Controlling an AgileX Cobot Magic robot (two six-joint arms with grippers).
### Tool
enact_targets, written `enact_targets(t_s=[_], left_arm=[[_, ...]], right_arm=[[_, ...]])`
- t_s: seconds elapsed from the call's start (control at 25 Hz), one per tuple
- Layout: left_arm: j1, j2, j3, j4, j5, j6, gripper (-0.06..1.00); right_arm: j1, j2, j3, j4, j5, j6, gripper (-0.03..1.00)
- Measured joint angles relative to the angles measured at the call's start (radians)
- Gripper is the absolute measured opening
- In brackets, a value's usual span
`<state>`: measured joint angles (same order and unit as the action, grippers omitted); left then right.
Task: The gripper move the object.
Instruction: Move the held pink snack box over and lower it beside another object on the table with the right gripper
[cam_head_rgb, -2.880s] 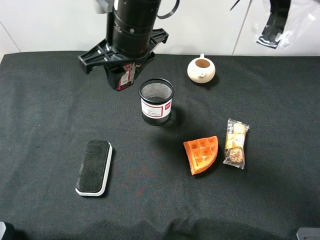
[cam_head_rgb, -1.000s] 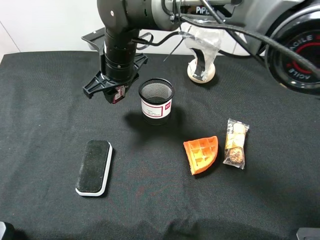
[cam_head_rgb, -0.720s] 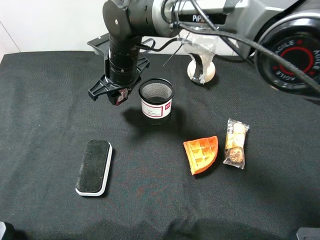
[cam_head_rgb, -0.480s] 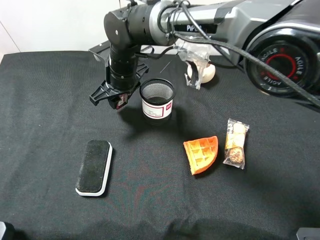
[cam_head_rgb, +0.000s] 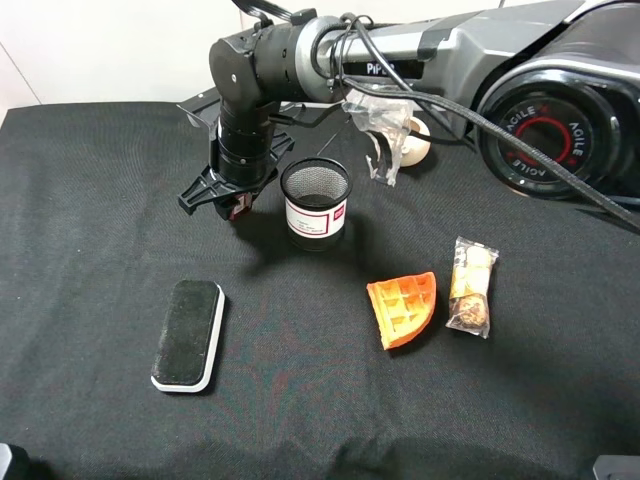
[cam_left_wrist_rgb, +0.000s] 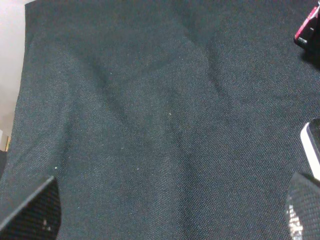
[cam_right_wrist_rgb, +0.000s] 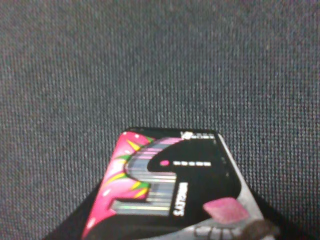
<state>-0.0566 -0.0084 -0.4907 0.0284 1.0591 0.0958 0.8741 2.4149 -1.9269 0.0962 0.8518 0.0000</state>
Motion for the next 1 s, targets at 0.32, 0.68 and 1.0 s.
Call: enact_targets(t_s=[0.32,0.68,1.0], left_arm=[[0.0,0.0,0.0,0.0,0.0,0.0,0.95],[0.0,0.0,0.0,0.0,0.0,0.0,0.95],[0.0,0.0,0.0,0.0,0.0,0.0,0.95]], right_arm=[[-0.001,0.0,0.0,0.013,-0.006,0.0,0.33],[-0.001,0.0,0.0,0.016,-0.008,-0.019,0.33],[-0.001,0.0,0.0,0.016,-0.013,-0.019,0.43]])
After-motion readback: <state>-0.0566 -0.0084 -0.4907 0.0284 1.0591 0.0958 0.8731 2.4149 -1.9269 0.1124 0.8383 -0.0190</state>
